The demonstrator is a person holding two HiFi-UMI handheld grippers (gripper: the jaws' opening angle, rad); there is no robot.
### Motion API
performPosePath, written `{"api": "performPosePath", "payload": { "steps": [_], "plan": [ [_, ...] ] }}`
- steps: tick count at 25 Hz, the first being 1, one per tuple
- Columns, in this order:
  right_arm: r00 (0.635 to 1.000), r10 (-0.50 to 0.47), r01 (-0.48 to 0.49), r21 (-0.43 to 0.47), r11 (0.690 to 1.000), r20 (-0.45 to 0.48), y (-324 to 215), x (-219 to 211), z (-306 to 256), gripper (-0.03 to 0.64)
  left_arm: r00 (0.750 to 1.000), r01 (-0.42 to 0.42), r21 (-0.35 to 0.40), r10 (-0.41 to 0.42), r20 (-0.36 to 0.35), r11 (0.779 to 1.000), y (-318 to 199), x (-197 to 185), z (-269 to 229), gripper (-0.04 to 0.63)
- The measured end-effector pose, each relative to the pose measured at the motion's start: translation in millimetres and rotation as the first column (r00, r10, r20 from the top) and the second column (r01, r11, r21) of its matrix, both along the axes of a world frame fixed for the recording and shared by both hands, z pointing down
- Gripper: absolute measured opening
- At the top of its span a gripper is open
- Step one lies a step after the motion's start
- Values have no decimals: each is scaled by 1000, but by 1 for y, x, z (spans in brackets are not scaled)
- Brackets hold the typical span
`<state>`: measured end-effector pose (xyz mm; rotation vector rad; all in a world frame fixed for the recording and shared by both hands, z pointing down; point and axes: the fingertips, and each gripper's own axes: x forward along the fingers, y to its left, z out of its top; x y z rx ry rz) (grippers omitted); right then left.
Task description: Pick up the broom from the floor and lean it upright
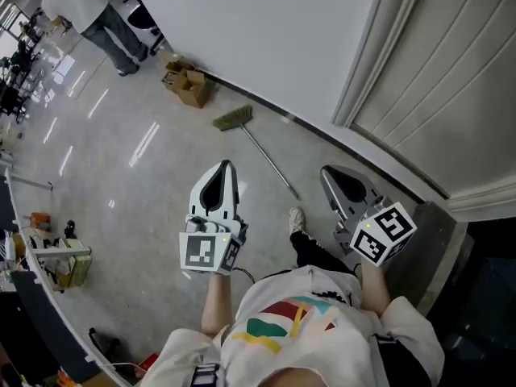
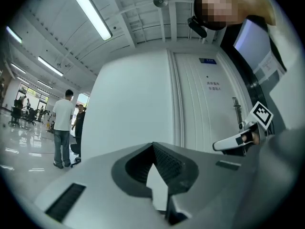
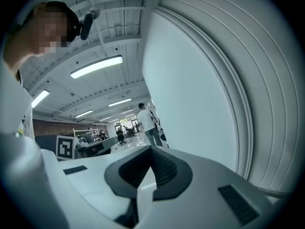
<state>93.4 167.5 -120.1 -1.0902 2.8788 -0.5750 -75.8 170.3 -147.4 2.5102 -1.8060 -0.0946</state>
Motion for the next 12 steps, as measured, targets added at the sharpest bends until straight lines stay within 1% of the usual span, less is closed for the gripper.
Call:
{"api": "performPosePath", "payload": {
  "steps": [1, 3, 4, 6, 7, 10, 12],
  "plan": [
    [1000, 6, -6, -17, 1000, 1, -23, 1, 4, 12, 1000, 8, -8, -8, 1, 1000, -19, -2, 1, 43],
    [1000, 6, -6, -45, 999, 2, -62, 3, 9, 12, 1000, 27, 4, -27, 1, 1000, -49, -2, -3, 43],
    [1000, 0, 0, -56, 998, -2, -78, 1, 12, 12, 999, 38, 7, -38, 13, 999, -60, -4, -4, 43],
    [999, -12, 10, -67, 998, -34, -111, -6, 18, 12, 997, 56, -16, -55, 47, 998, -84, -12, 2, 43],
    [998, -20, 16, -67, 998, -52, -126, -12, 19, 12, 997, 57, -32, -55, 50, 998, -96, -16, 5, 43],
    [997, -45, 42, -54, 998, -59, -156, -32, 13, 12, 998, 50, -57, -49, 29, 997, -130, -25, 7, 43],
    [997, -48, 46, -44, 998, -61, -175, -41, 7, 12, 999, 35, -43, -34, 18, 998, -155, -27, 4, 43]
  ]
}}
